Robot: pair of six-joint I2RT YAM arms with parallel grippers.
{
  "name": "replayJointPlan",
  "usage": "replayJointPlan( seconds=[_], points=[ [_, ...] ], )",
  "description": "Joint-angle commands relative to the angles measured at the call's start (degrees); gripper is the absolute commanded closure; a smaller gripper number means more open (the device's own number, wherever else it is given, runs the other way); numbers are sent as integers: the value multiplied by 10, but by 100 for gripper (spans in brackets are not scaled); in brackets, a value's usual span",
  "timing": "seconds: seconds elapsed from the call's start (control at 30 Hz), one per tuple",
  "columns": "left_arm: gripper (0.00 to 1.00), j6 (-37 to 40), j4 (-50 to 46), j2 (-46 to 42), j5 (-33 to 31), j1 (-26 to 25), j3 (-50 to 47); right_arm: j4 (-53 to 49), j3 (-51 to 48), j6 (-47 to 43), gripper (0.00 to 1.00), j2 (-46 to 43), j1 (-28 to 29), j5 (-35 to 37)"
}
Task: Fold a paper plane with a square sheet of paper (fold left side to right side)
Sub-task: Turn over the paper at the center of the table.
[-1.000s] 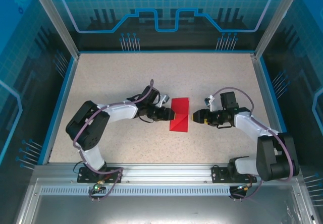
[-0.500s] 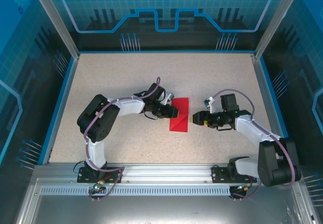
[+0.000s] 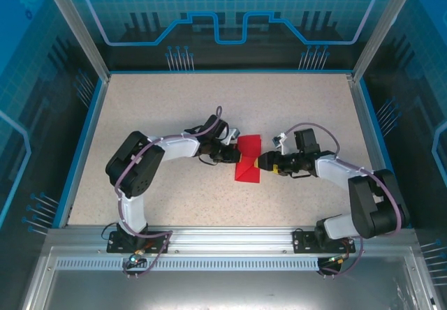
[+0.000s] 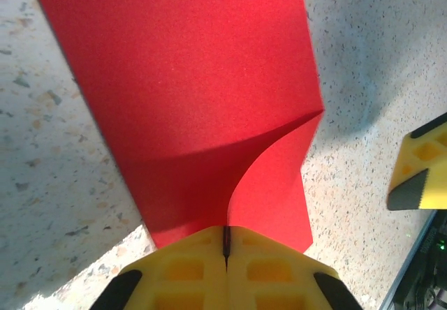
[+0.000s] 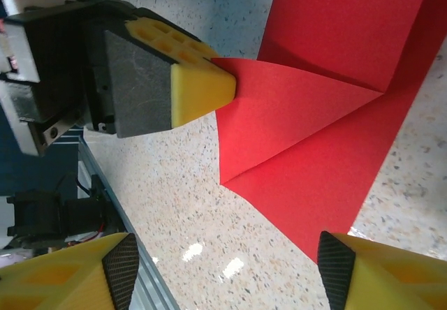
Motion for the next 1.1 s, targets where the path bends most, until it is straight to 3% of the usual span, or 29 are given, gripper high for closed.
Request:
replayJointPlan(
  seconds=[0.0,0.37,0.6,0.73,0.83,0.93,1.07],
  points=[
    [100,12,-7,-38,-16,2,-15,43,12,27,26,25,15,-5],
    [100,12,-1,-47,-20,2,-28,65,71,51,29,120,54,18],
    [93,8,-2,-59,-29,2,-30,77,107,59,50,174,82,39],
    [80,7,-10,-84,-45,4,-39,87,106,57,77,178,88,49],
    [69,-8,-3,-115,-42,12,-57,82,103,42,91,154,85,52],
    [53,-36,16,-161,-28,25,-86,74,100,25,98,104,78,43],
    [37,-93,61,-241,2,47,-129,85,91,21,98,17,56,6]
  ],
)
